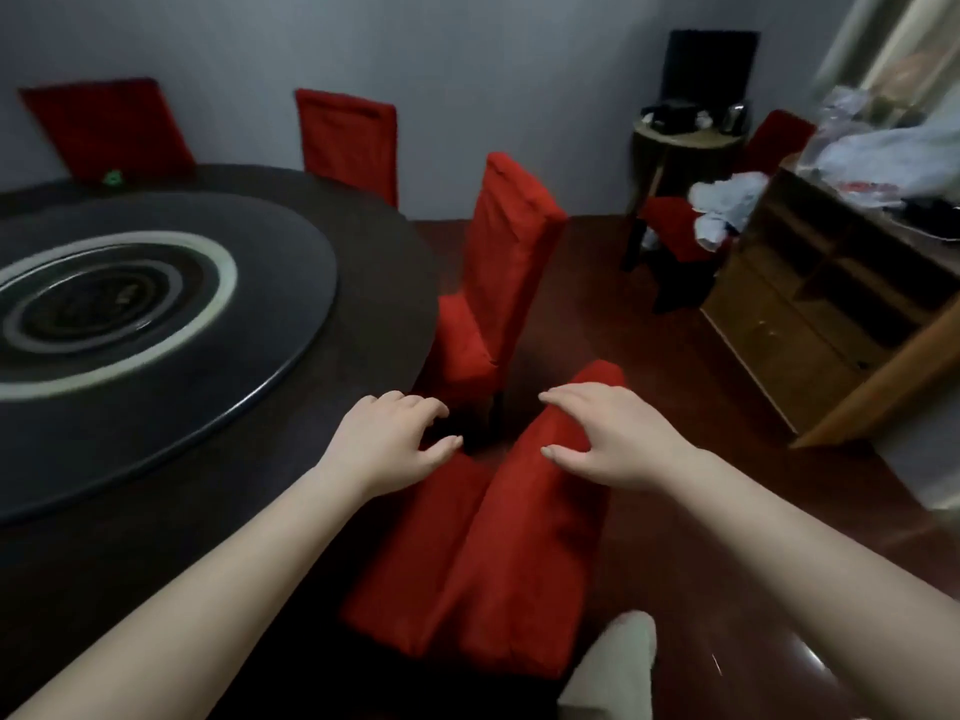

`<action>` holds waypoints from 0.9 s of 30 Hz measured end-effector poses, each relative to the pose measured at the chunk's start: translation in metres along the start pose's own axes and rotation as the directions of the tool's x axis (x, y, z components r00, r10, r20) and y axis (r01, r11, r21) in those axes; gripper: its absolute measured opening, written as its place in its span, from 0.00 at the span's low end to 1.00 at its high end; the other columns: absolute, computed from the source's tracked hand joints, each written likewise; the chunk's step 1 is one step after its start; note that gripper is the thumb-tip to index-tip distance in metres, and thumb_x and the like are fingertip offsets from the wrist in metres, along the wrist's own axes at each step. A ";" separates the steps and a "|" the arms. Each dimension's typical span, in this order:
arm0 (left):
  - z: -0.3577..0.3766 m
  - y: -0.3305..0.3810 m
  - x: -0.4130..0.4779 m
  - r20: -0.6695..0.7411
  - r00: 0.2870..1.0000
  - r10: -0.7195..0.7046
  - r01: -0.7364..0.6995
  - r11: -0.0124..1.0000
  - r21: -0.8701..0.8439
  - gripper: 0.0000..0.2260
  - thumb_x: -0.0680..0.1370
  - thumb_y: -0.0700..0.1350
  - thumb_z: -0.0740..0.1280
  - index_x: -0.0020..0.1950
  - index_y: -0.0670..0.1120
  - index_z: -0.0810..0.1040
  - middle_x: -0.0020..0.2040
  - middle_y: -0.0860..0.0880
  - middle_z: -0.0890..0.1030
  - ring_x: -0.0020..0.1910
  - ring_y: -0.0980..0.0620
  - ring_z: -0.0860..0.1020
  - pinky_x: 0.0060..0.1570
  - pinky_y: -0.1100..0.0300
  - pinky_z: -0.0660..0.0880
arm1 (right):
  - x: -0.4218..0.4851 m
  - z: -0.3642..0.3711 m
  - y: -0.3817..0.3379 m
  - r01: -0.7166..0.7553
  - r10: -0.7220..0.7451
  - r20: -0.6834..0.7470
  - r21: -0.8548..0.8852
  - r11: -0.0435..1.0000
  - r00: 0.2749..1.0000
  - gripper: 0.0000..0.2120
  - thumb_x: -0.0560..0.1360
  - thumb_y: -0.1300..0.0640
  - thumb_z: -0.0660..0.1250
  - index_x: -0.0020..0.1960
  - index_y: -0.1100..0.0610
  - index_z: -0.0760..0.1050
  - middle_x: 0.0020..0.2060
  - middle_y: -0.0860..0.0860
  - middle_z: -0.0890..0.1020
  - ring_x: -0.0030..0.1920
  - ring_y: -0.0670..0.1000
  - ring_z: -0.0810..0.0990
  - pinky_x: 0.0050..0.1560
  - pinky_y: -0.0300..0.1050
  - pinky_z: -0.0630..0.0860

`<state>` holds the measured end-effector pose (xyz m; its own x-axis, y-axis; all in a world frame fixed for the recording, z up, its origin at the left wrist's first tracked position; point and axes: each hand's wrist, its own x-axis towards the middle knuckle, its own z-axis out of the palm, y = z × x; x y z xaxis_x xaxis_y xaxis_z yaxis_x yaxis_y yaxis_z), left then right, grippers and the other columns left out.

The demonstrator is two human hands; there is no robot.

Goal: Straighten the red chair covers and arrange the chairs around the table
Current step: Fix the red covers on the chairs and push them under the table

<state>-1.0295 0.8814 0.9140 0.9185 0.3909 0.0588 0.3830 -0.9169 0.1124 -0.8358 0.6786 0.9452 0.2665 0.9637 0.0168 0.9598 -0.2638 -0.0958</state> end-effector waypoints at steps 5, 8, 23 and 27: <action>0.018 0.007 0.005 0.022 0.942 -0.335 0.336 0.941 -0.034 0.22 0.78 0.66 0.58 0.66 0.57 0.75 0.57 0.59 0.81 0.59 0.53 0.77 0.54 0.54 0.72 | 0.083 0.022 0.050 0.298 -0.301 0.083 0.050 0.953 0.950 0.31 0.75 0.40 0.65 0.73 0.54 0.68 0.70 0.49 0.73 0.70 0.50 0.70 0.67 0.49 0.69; 0.030 0.036 -0.012 0.004 0.815 -0.580 0.578 0.812 -0.077 0.23 0.78 0.66 0.58 0.67 0.57 0.74 0.57 0.58 0.82 0.59 0.53 0.77 0.55 0.54 0.74 | 0.119 0.039 0.080 0.453 -0.457 0.188 0.070 0.889 0.869 0.31 0.76 0.38 0.64 0.74 0.53 0.68 0.71 0.49 0.72 0.70 0.50 0.69 0.68 0.48 0.67; 0.116 0.230 -0.026 0.094 0.142 -0.985 0.989 0.138 -0.053 0.28 0.79 0.67 0.48 0.48 0.53 0.83 0.46 0.52 0.83 0.46 0.50 0.82 0.49 0.56 0.73 | 0.117 0.103 0.163 0.656 -0.629 0.274 -0.007 0.755 0.727 0.25 0.80 0.35 0.48 0.61 0.45 0.77 0.58 0.43 0.80 0.60 0.47 0.77 0.61 0.46 0.68; 0.126 0.266 -0.012 -0.132 0.155 -0.979 0.987 0.158 -0.012 0.25 0.78 0.61 0.55 0.31 0.48 0.79 0.29 0.49 0.78 0.31 0.45 0.79 0.39 0.53 0.73 | 0.107 0.110 0.172 0.693 -0.690 0.074 -0.033 0.720 0.720 0.27 0.77 0.41 0.48 0.35 0.53 0.80 0.33 0.50 0.81 0.38 0.54 0.81 0.43 0.49 0.72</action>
<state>-0.9263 0.6227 0.8185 -0.2451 0.9690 0.0300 0.9664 0.2417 0.0879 -0.6522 0.7409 0.8213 -0.4770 0.8789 0.0043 0.8786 0.4769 -0.0242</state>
